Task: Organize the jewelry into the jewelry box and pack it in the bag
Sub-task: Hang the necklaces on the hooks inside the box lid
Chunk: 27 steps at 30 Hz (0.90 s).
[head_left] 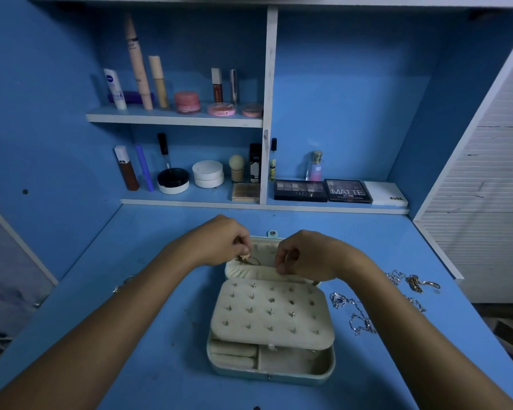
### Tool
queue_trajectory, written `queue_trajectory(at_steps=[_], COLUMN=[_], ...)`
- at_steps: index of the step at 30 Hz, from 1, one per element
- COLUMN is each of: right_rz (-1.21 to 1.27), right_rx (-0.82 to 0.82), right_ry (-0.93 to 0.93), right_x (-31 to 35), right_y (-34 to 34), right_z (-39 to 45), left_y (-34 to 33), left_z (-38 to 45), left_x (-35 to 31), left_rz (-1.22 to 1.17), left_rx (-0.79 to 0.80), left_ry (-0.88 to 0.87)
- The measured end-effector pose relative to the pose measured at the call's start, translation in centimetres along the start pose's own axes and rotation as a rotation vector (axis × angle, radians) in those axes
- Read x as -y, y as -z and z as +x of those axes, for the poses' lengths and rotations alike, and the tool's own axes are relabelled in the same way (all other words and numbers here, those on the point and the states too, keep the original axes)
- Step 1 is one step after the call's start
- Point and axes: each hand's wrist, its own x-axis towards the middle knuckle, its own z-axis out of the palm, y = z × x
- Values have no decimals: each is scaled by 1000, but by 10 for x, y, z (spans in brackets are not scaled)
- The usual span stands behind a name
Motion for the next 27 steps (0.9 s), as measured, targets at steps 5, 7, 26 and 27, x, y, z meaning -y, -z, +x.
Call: queue_trajectory(at_steps=[5,7,26,27], right_rz=[-13,-5,66,68], right_rx=[-1,-3,-21,-24], right_ry=[20,21,24,23], right_x=[-2,-2,-5,-5], right_y=[0,0,-2,-2], right_z=[0,0,-1,-1], left_y=[-7,-7,1,0], left_z=[2,-1,-9,-9], left_x=[2,1,-27,-27], left_rz=[75,113,28,22], left_rx=[-60,-50,233,236], left_ry=[-19,-30,25,21])
